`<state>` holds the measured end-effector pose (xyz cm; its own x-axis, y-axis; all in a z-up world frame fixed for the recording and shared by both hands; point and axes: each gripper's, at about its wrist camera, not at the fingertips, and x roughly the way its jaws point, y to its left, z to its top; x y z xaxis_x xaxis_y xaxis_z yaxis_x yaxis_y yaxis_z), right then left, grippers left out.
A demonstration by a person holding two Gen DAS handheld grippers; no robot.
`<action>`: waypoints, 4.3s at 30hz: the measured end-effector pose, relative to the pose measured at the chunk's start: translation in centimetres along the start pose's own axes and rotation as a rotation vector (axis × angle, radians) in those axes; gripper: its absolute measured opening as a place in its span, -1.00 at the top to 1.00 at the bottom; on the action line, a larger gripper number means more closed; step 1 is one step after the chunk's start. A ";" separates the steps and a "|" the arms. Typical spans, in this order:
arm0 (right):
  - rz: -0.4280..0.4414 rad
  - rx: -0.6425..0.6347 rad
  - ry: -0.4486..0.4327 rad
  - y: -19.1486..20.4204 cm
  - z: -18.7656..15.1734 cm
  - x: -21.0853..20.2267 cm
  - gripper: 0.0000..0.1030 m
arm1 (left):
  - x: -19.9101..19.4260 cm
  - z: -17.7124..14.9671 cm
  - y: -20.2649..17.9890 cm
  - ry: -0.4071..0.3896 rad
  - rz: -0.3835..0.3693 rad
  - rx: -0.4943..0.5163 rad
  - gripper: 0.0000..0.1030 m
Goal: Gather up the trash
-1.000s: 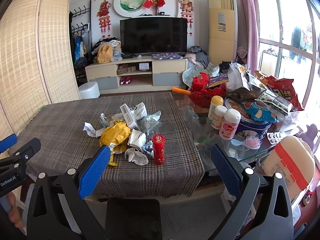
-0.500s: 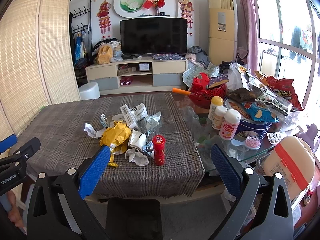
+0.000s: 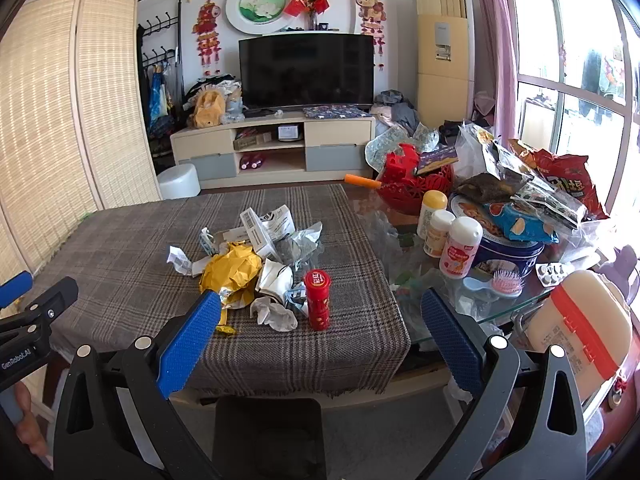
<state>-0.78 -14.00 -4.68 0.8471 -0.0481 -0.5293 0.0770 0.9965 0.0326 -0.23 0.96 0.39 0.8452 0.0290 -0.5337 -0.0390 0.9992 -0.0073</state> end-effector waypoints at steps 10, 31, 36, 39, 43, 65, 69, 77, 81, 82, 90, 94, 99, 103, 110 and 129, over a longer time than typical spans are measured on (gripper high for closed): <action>0.027 0.000 0.052 -0.1 0.5 1.6 -0.94 | 0.9 -0.1 -0.1 0.025 0.022 0.017 -0.84; 0.158 0.026 0.265 -1.5 1.3 10.8 -0.94 | 9.8 2.6 -0.8 0.210 0.008 0.076 -0.84; 0.106 -0.006 0.341 -1.5 0.7 13.8 -0.94 | 13.5 2.3 -2.2 0.294 -0.033 0.094 -0.84; 0.134 0.025 0.381 -1.9 0.2 15.5 -0.93 | 15.8 2.0 -2.9 0.348 -0.090 0.087 -0.82; 0.145 0.031 0.411 -2.0 -0.6 17.4 -0.64 | 18.2 1.8 -4.1 0.369 -0.115 0.106 -0.75; 0.149 -0.063 0.429 -1.3 -1.9 22.1 0.43 | 27.9 1.0 -7.2 0.466 -0.170 0.128 -0.86; 0.145 -0.081 0.422 -0.8 -2.0 22.1 0.44 | 28.9 1.0 -7.5 0.469 -0.202 0.097 -0.86; 0.168 -0.075 0.404 -1.0 -1.4 21.0 0.44 | 29.4 0.5 -8.1 0.475 -0.225 0.086 -0.45; 0.174 -0.074 0.374 -1.2 -0.8 19.9 0.44 | 27.2 1.4 -7.3 0.427 -0.209 0.091 -0.44; 0.176 -0.073 0.365 -1.2 -0.6 19.6 0.44 | 26.5 1.7 -7.1 0.414 -0.204 0.094 -0.44; 0.217 -0.073 0.267 -1.2 0.9 15.0 0.44 | 17.7 4.3 -4.9 0.277 -0.155 0.098 -0.44; 0.244 -0.068 0.234 -1.2 0.5 11.9 0.44 | 13.0 3.6 -4.1 0.249 -0.145 0.094 -0.44; 0.264 -0.054 0.239 -0.9 -1.7 8.3 0.43 | 8.0 0.8 -3.5 0.242 -0.145 0.091 -0.45; 0.273 -0.035 0.246 -0.7 -3.9 5.9 0.43 | 5.5 -2.2 -3.8 0.259 -0.153 0.099 -0.46; 0.249 -0.033 0.319 -0.6 -9.1 5.8 0.43 | 5.7 -10.1 -4.1 0.368 -0.190 0.100 -0.46; 0.301 0.020 0.637 1.0 -19.0 16.5 0.43 | 16.3 -22.9 -6.0 0.600 -0.197 0.118 -0.46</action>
<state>3.27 -12.50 -29.49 0.3606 0.2850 -0.8881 -0.0975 0.9585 0.2681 1.58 -5.13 -27.69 0.3843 -0.1409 -0.9124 0.1742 0.9816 -0.0783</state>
